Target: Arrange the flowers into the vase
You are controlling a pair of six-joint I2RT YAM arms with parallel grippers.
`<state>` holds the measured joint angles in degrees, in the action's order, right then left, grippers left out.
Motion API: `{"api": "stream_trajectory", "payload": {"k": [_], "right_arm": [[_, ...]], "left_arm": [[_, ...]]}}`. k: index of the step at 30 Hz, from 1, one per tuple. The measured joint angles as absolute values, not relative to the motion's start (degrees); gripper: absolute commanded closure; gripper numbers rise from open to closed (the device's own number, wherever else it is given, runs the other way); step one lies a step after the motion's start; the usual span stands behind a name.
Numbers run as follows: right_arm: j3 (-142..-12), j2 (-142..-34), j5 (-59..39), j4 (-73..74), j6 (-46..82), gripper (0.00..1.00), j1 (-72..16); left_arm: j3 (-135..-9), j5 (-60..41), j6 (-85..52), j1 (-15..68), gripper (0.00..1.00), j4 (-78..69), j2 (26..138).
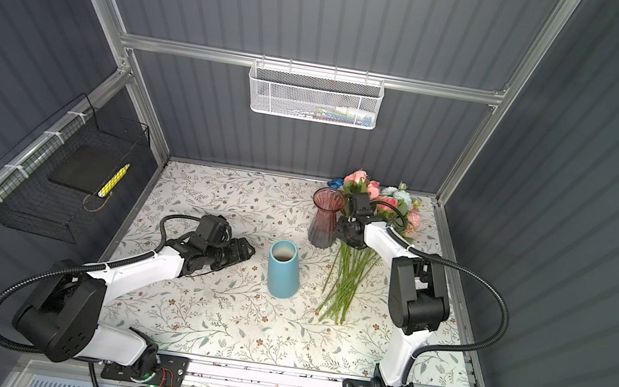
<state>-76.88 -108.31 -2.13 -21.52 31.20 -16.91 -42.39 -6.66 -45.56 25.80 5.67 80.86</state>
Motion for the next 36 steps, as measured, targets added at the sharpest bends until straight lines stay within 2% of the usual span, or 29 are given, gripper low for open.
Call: {"api": "stream_trajectory", "payload": {"k": [8,15,19,23,27,29,30,31,36], "right_arm": [[-77.56,-108.62,-2.13,-21.19,30.57,0.56,-18.74],[-82.24,-111.22,-2.79,-20.78,28.32,0.48,-21.71],[-85.03,-114.02,-3.73,-20.86,27.29,0.42,-23.27],[-87.7,-116.49,-5.08,-20.8,26.06,0.31,-24.58],[-87.9,-116.6,-6.37,-20.25,25.65,0.27,-25.12],[-86.76,-115.48,-6.46,-19.16,25.56,0.26,-25.17],[-85.03,-113.93,-6.52,-18.17,25.61,0.26,-25.04],[-83.4,-112.38,-6.63,-17.39,25.76,0.26,-24.86],[-74.96,-101.65,-8.34,-14.17,28.77,0.24,-21.85]], "left_arm": [[-42.5,-7.49,-44.69,23.66,0.18,6.63,78.15],[-43.07,-8.14,-44.25,22.55,0.18,6.94,77.45],[-43.09,-8.43,-44.05,22.11,0.17,7.42,77.45],[-43.13,-8.58,-43.92,21.78,0.17,7.79,77.45],[-43.13,-8.84,-43.77,21.63,0.14,7.75,77.21],[-43.13,-9.21,-43.53,21.63,0.1,7.73,76.93],[-43.13,-9.5,-43.44,21.63,0.03,7.7,76.69],[-43.13,-9.76,-43.27,21.63,0.01,7.68,76.58],[-43.13,-10.57,-42.52,21.58,0.0,7.7,76.12]]}}
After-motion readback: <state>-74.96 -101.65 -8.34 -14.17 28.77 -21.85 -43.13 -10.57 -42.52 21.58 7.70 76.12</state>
